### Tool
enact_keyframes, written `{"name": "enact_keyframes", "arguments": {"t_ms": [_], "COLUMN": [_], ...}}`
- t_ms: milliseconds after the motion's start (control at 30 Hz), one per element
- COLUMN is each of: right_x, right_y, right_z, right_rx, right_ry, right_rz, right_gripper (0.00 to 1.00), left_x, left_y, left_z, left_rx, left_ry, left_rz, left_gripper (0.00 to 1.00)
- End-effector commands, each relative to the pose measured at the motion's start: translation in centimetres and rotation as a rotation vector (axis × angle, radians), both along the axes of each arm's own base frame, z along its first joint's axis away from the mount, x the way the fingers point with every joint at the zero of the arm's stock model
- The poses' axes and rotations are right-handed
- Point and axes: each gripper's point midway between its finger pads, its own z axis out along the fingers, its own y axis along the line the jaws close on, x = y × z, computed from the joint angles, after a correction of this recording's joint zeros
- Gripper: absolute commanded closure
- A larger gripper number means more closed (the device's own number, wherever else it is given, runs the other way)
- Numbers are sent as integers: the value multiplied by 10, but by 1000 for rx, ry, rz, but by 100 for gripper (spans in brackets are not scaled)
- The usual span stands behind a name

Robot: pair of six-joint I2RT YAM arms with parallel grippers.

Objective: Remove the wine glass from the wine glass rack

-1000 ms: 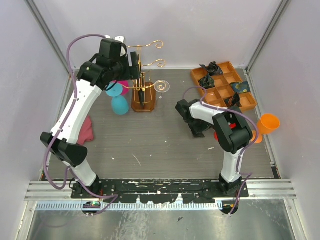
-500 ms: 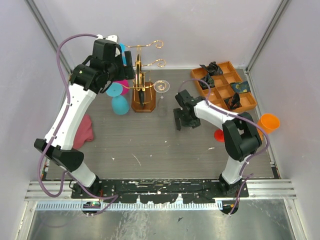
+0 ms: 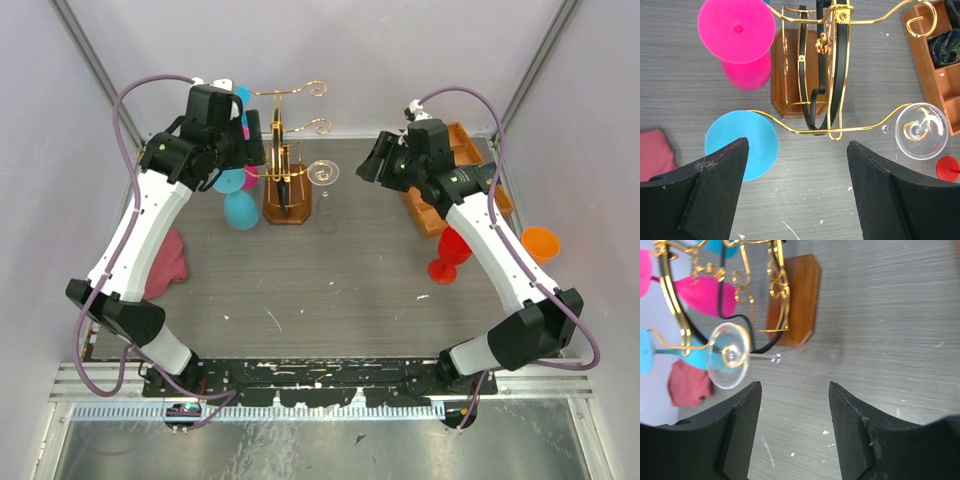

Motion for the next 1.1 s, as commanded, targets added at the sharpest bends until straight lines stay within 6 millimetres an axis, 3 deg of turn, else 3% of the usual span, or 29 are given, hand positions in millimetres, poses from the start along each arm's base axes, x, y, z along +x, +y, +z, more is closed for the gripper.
{"name": "enact_keyframes", "arguments": {"t_ms": [0,433,500,700,967,1067], "right_x": [0,20,21,20,39,48], "right_y": [44,81,86,88,64,65], "right_z": [19,11,9,19,36,42], "right_rx": [190,333,356,406,453,479], "right_ry": [-3,35,41,29,-15,-31], "right_rz": [144,252,270,286,200,198], "right_gripper": [38,40,50,97,99,99], "left_x": [-5,-10,-10,-10,-11,-11], "left_y": [3,4,4,4,1,1], "left_z": [8,12,11,9,8,8], "left_rx": [-24,-28,-25,-16,-31,-34], "left_ry": [-20,-37,-35,-30,-24,-24], "left_rz": [12,-4,-6,-11,-20,-20], "left_gripper": [13,13,13,13,13,13]}}
